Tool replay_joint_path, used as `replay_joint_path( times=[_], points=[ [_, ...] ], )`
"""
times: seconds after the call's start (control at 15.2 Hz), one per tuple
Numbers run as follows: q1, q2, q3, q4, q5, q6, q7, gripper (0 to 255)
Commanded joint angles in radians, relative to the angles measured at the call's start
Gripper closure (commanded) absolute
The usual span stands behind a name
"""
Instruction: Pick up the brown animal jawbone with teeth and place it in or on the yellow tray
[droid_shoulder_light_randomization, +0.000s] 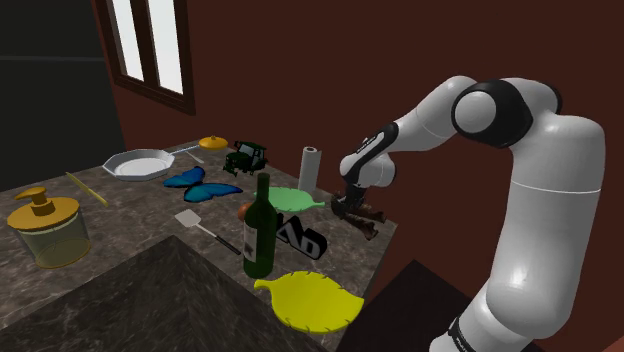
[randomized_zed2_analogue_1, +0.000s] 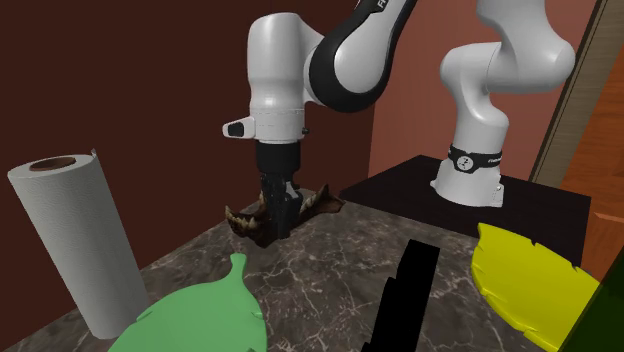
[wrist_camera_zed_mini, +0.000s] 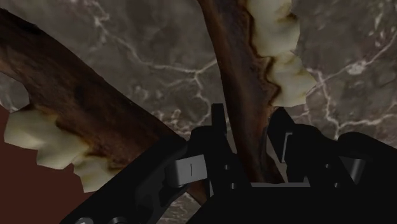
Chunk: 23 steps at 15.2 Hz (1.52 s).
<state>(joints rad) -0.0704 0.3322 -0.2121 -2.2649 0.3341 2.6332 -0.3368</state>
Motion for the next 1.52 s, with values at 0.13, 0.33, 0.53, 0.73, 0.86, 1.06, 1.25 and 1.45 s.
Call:
replay_joint_path(
  times=[0.13,0.33,0.53,0.73,0.86,1.06,1.25,1.45],
  points=[
    [0.006,-0.03,-0.014,-0.008,-0.021,-0.025,0.015,255],
    [0.014,-0.066,-0.026,-0.009,-0.046,-0.058,0.035,255],
    [0.02,-0.1,-0.037,-0.007,-0.07,-0.092,0.054,255],
    [0.026,-0.133,-0.045,-0.003,-0.093,-0.126,0.073,255],
    [0.028,-0.154,-0.05,0.001,-0.107,-0.149,0.085,255],
    [0.032,-0.185,-0.056,0.008,-0.128,-0.185,0.102,255],
    [0.034,-0.214,-0.06,0.017,-0.147,-0.221,0.118,255],
    [0.061,-0.257,-0.045,-0.038,-0.166,-0.201,0.171,255]
  ],
)
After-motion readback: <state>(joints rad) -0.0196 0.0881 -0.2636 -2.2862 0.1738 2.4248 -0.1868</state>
